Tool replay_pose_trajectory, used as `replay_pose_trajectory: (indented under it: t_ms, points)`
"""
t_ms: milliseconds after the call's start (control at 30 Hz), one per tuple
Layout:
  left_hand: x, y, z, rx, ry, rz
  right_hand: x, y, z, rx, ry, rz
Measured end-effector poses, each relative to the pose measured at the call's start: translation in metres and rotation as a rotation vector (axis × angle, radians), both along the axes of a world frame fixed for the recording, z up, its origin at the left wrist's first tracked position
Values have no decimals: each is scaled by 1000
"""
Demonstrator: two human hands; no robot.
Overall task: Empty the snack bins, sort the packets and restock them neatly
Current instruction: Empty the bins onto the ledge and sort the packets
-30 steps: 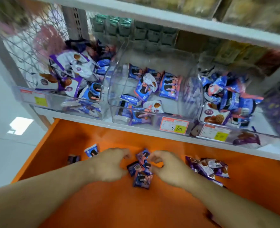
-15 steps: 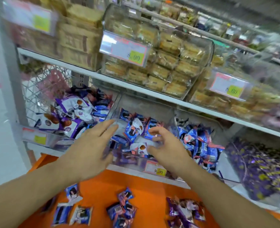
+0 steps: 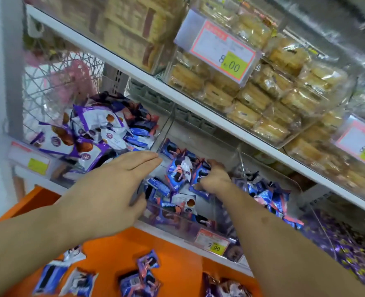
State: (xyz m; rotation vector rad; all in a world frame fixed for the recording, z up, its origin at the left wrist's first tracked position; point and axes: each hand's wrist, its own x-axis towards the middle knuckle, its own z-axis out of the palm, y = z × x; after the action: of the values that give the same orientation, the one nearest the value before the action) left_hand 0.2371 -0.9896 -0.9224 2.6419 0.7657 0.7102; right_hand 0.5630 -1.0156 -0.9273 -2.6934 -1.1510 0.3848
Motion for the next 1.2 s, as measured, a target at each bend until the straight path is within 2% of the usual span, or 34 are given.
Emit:
replay_pose_trajectory:
  t_ms: [133,367,500,633,733,833,967,1033,1200]
  points:
    - [-1,-4,5,-19,48,-13,-3,-6,-1,-8,121,0]
    - [-2,-6,8,-47,76,-21,-15,-25,1,-49,96,86]
    - [-3,-8,10,-73,96,-36,-29,-46,15,68,20,103]
    - [-7,-15,22,-110,124,-53,-50,-72,45,333,-49,90]
    - [-14,-23,31,-120,125,-74,-95,-117,79,520,194,131]
    - [-22,-34,36,-72,82,-105,-151,-176,95,508,541,320]
    - [-27,-49,25,-70,116,-177,-185,-223,33,285,803,385]
    - [-30,-53,18,-51,163,-189,-183,-236,-27,153,757,342]
    - [-28,-47,12,-72,194,-144,-154,-234,-161,-92,470,197]
